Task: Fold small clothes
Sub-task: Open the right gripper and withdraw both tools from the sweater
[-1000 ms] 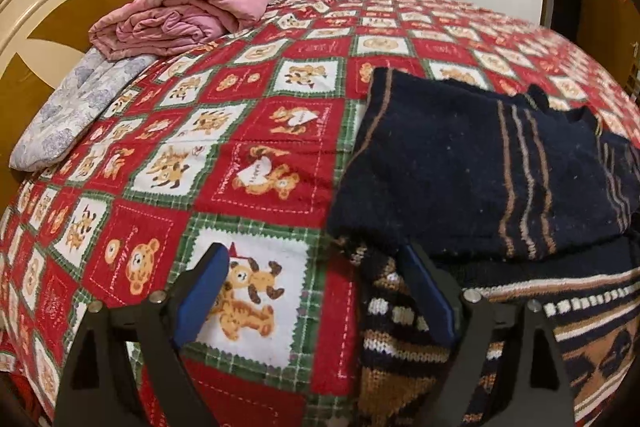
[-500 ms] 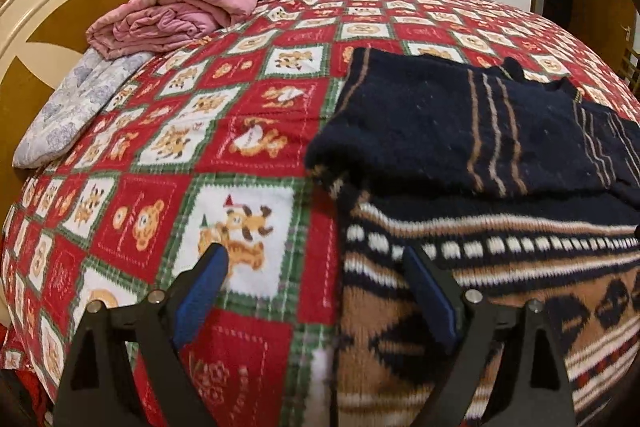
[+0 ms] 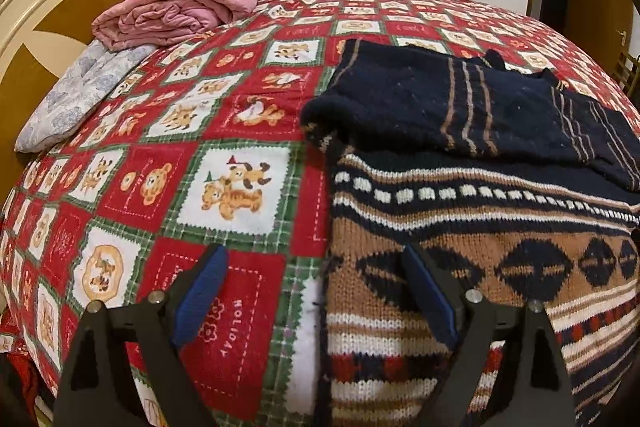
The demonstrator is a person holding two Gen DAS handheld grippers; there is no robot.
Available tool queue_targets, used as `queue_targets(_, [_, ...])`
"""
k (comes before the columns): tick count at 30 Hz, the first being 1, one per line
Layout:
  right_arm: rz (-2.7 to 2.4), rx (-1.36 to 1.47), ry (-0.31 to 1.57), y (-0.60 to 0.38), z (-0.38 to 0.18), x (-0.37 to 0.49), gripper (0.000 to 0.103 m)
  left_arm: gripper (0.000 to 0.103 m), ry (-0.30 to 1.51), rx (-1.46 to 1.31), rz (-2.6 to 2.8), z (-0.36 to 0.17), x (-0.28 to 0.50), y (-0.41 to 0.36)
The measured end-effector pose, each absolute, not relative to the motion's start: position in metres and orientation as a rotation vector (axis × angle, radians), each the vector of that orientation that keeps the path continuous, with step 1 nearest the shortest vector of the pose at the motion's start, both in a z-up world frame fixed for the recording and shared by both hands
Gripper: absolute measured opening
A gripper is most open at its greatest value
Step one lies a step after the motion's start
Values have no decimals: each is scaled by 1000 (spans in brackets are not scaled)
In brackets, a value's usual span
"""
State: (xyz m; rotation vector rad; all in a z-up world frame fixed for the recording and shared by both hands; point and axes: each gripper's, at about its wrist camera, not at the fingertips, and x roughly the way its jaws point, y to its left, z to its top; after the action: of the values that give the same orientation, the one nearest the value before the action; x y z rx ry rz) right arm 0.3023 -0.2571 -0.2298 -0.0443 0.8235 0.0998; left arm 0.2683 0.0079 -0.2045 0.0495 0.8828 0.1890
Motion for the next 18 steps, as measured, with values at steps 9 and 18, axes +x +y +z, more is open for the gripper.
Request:
queue_targets(9, [143, 74, 831, -280, -228, 299, 51, 93, 876, 16, 148, -208, 259, 12])
queue_targets(18, [154, 89, 784, -288, -229, 265, 51, 94, 858, -12, 125, -210, 237, 17])
